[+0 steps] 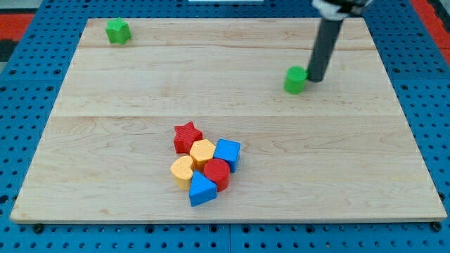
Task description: Push the green circle into the red star
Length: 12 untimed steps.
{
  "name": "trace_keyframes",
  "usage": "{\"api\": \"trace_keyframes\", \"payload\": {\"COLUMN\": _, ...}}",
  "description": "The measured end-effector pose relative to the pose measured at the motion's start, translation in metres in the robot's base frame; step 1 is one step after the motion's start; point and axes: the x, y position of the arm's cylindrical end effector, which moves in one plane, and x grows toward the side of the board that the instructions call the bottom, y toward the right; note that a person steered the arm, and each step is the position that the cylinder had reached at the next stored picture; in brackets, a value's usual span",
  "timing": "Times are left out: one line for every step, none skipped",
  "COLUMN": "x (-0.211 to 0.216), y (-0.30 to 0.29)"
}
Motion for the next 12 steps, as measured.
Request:
{"api": "trace_keyframes", "payload": {"x": 0.038, "y": -0.078}}
{"api": "trace_keyframes", "payload": {"x": 0.022, "y": -0.101}}
{"api": "trace_keyframes", "payload": {"x": -0.004, "y": -0.071}}
{"api": "trace_keyframes", "payload": {"x": -0.009, "y": -0.139}}
{"api": "trace_keyframes", "payload": {"x": -0.015, "y": -0.164}}
{"api": "trace_keyframes", "payload": {"x": -0.036, "y": -0.177}}
{"api": "trace_keyframes", "payload": {"x": -0.033, "y": -0.236}}
{"api": "trace_keyframes", "payload": {"x": 0.011, "y": -0.245}}
{"api": "trace_keyframes", "payload": {"x": 0.009, "y": -0.223}}
{"api": "trace_keyframes", "payload": {"x": -0.019, "y": -0.230}}
{"api": "trace_keyframes", "payload": {"x": -0.030, "y": -0.191}}
{"api": "trace_keyframes", "payload": {"x": 0.006, "y": -0.178}}
